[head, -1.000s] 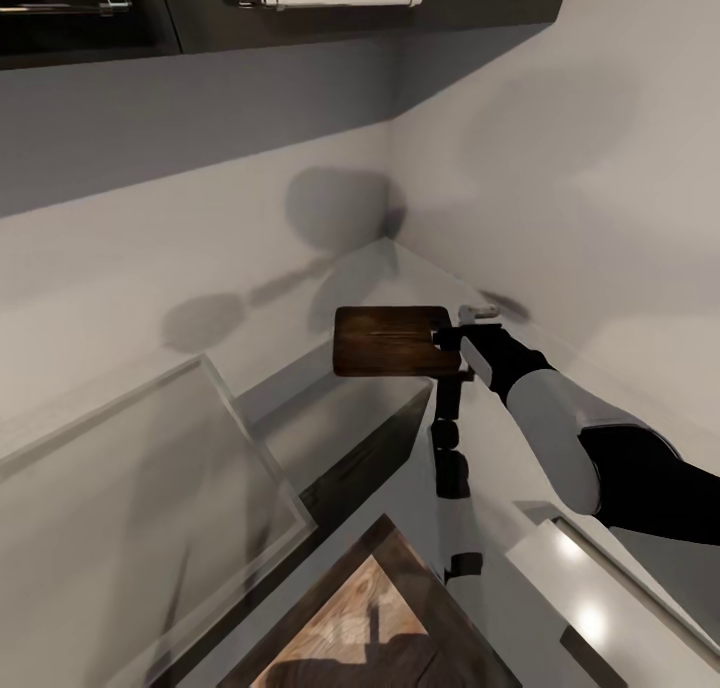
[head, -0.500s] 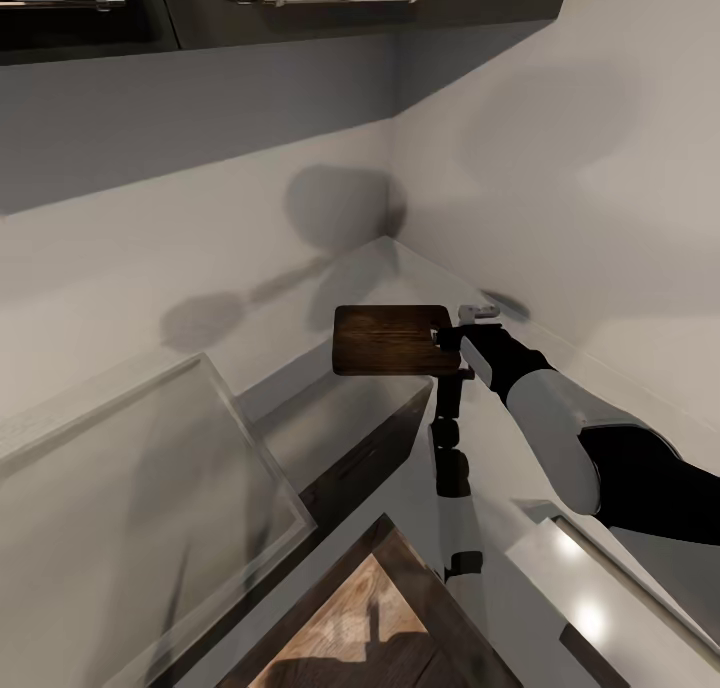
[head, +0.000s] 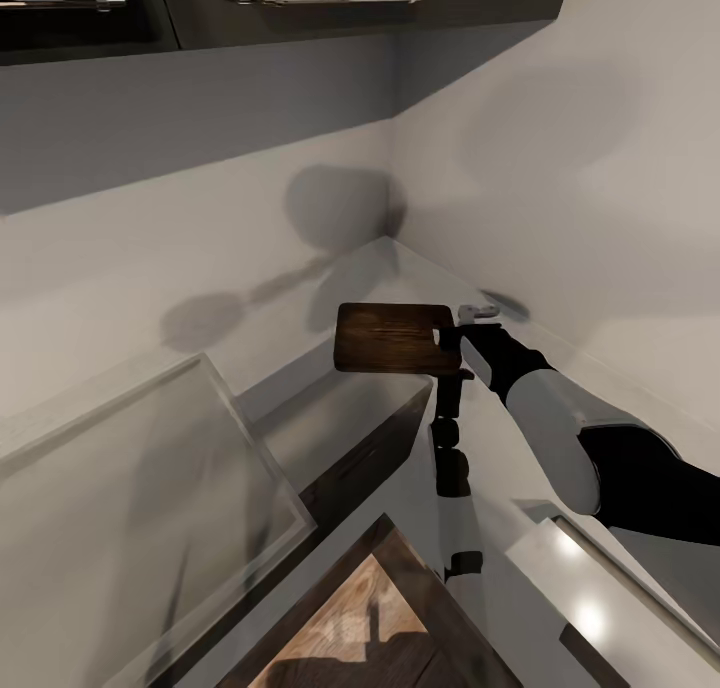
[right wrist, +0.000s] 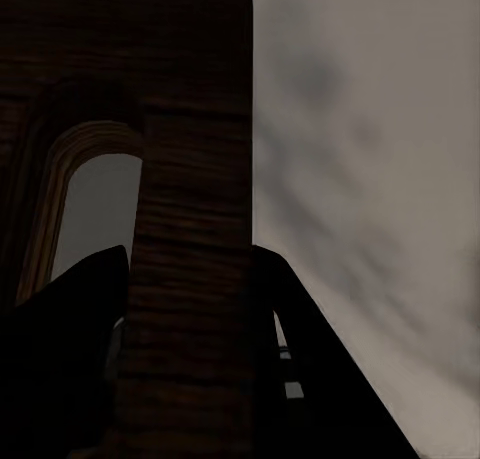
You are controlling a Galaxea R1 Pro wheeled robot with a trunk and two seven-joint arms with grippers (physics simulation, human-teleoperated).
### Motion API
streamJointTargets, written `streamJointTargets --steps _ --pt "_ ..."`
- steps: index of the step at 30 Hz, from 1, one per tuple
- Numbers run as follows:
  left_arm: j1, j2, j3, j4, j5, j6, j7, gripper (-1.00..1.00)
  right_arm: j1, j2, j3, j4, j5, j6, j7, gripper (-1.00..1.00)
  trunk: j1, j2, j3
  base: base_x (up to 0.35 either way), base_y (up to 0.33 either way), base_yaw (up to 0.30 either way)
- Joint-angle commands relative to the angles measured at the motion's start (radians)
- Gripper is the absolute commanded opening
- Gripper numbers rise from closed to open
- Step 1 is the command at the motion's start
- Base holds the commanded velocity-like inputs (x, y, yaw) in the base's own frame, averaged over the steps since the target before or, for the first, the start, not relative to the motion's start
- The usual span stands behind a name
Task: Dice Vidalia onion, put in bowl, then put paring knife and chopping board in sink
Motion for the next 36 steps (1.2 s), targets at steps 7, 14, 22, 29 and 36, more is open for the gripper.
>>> streamJointTargets --steps 7,14,22,29,36 --pt "0.001 -0.001 0.001 -0.002 0.006 -0.001 0.000 1.00 0.000 -0.002 0.004 0.000 -0.006 0.006 -0.004 -1.00 0.001 -0.001 -0.001 0.000 0.000 0.000" --pt "0.001 0.002 0.006 -0.002 0.005 0.001 0.003 1.00 0.000 -0.041 0.006 0.000 -0.005 0.003 -0.007 -1.00 0.001 -0.001 0.003 0.000 0.000 0.000" --pt "0.001 0.006 0.007 -0.002 0.006 0.000 0.006 1.00 0.001 -0.041 0.006 -0.003 -0.005 0.006 -0.008 -1.00 0.001 -0.001 0.016 0.000 0.000 0.000" --pt "0.001 0.007 0.008 -0.003 0.005 -0.002 0.006 1.00 0.000 -0.034 0.006 -0.004 -0.007 0.006 -0.008 -1.00 0.001 -0.001 0.027 0.000 0.000 0.000" --pt "0.001 0.007 0.007 -0.003 0.006 -0.002 0.006 1.00 0.001 -0.034 0.007 -0.004 -0.009 0.006 -0.008 -1.00 0.001 -0.001 0.038 0.000 0.000 0.000"
